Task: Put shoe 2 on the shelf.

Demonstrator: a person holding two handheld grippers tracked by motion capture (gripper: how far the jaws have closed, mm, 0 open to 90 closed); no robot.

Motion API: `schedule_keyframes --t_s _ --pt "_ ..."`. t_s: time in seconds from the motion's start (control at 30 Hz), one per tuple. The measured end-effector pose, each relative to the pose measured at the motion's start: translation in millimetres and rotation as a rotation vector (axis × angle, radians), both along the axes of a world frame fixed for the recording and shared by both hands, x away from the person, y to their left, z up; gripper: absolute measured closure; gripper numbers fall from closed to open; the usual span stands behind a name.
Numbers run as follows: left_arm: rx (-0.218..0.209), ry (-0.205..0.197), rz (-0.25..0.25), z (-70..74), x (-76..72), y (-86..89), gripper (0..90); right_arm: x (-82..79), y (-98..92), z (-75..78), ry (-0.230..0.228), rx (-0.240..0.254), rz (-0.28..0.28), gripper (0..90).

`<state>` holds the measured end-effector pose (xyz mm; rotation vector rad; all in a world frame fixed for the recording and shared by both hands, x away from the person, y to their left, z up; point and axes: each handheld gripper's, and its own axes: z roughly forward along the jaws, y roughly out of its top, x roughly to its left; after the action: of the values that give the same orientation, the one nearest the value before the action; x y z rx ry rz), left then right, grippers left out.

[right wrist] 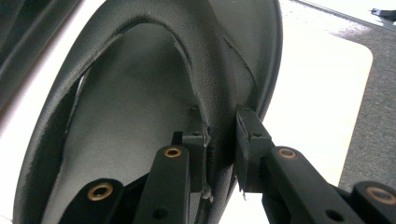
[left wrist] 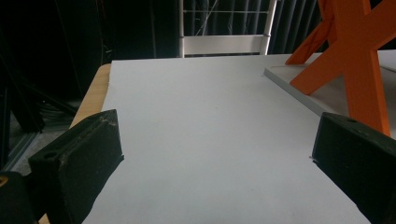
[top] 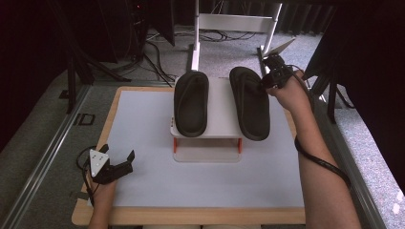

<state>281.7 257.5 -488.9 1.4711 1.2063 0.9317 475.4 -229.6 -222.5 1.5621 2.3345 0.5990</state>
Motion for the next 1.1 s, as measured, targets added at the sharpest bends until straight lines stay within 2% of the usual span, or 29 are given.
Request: schedule_keyframes --t_s 0.23,0.47,0.6,1.1 --pt "0.012 -0.002 -0.002 0.1 -0.5 -0.9 1.1 5.7 21.6 -4.0 0.014 -0.017 0.010 76.7" --pt "0.007 -0.004 -0.004 0.0 -0.6 -0.7 1.1 10.1 40.7 -4.7 0.007 -0.015 0.022 76.7" --pt "0.010 -0.005 -0.006 0.1 -0.7 -0.9 1.2 13.8 50.7 -8.2 0.024 -0.007 0.027 76.7" --pt "0.009 -0.011 -0.007 -0.1 -1.3 -1.1 1.1 26.0 73.9 -20.7 0.055 -0.038 0.002 76.6"
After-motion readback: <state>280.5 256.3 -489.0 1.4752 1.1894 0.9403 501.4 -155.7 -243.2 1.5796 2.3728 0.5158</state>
